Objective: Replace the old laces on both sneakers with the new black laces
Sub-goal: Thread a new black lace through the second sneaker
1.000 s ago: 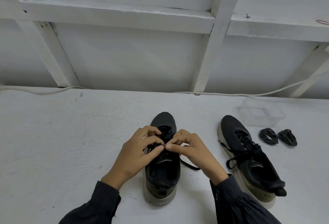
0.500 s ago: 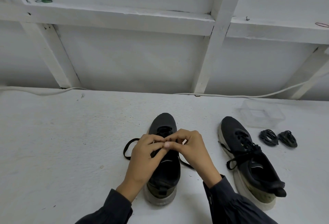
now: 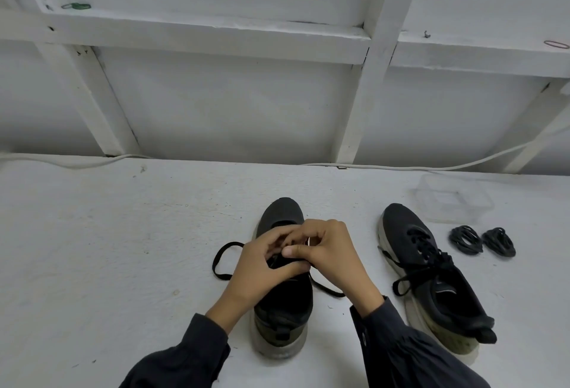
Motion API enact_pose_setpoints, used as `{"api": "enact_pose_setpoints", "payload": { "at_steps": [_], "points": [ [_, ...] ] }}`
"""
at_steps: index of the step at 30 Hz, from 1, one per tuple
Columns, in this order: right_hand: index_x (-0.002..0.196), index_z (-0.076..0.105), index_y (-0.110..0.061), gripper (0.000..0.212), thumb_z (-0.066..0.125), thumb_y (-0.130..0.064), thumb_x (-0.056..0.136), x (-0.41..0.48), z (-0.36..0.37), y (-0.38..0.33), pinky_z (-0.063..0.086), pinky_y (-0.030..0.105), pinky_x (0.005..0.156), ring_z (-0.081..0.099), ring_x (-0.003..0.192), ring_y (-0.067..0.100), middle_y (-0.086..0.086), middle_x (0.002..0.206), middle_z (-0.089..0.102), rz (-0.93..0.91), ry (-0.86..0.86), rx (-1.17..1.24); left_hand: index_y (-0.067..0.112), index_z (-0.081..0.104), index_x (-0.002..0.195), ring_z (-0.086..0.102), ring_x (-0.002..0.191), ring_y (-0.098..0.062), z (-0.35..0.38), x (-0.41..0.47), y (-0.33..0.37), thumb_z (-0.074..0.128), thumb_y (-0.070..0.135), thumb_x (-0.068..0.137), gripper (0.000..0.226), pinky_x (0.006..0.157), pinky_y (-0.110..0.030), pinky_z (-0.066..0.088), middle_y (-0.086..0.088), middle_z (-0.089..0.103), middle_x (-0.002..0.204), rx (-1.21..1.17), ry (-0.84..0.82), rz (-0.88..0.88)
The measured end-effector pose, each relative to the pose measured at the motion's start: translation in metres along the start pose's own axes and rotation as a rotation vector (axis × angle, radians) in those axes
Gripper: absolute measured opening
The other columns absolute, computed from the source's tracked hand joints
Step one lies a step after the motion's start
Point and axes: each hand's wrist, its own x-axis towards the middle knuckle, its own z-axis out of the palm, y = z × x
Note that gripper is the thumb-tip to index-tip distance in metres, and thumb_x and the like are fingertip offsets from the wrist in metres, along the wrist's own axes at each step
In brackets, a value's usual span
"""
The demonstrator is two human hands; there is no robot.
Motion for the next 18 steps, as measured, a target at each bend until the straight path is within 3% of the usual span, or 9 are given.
{"api": "enact_pose_setpoints", "payload": {
  "at_steps": [4,8,14,18],
  "points": [
    [0.067,0.076,-0.017,0.021,0.081,0.003,0.071,0.004,-0.006,-0.006,0.04,0.012,0.056,0.056,0.055,0.0,-0.01,0.062,0.065,-0.012,-0.035,0.05,0.023,0.07,0.102,0.068,0.094,-0.011,0.01,0.001,-0.002,0.084,0.014,0.074,0.033,0.084,-0.026,0.054,0.008,0.073,0.096,0.117,0.07,0.036],
    [0.069,0.073,-0.005,0.014,0.075,0.008,0.074,0.015,-0.019,-0.027,0.044,0.028,0.051,0.052,0.049,0.016,0.015,0.063,0.064,-0.06,-0.031,0.221,0.029,0.069,0.094,0.067,0.091,-0.003,0.011,0.003,0.002,0.085,0.022,0.074,0.026,0.083,-0.018,0.051,0.014,0.072,0.092,0.191,0.053,0.004],
    [0.071,0.071,-0.003,0.017,0.07,0.013,0.076,0.06,-0.039,-0.079,0.044,0.022,0.05,0.05,0.049,0.016,0.004,0.062,0.065,-0.22,0.068,0.397,0.027,0.071,0.098,0.066,0.097,0.0,0.008,0.0,0.002,0.085,0.017,0.073,0.03,0.086,-0.011,0.046,0.018,0.072,0.097,0.131,0.047,-0.01],
    [0.073,0.069,-0.001,0.016,0.066,0.012,0.081,0.105,-0.05,-0.093,0.045,0.021,0.051,0.052,0.049,0.012,0.0,0.061,0.063,-0.223,0.239,0.535,0.019,0.07,0.094,0.068,0.094,-0.005,0.007,0.0,0.003,0.085,0.017,0.073,0.026,0.087,-0.017,0.05,0.011,0.072,0.094,0.109,0.034,-0.036]
  ]
}}
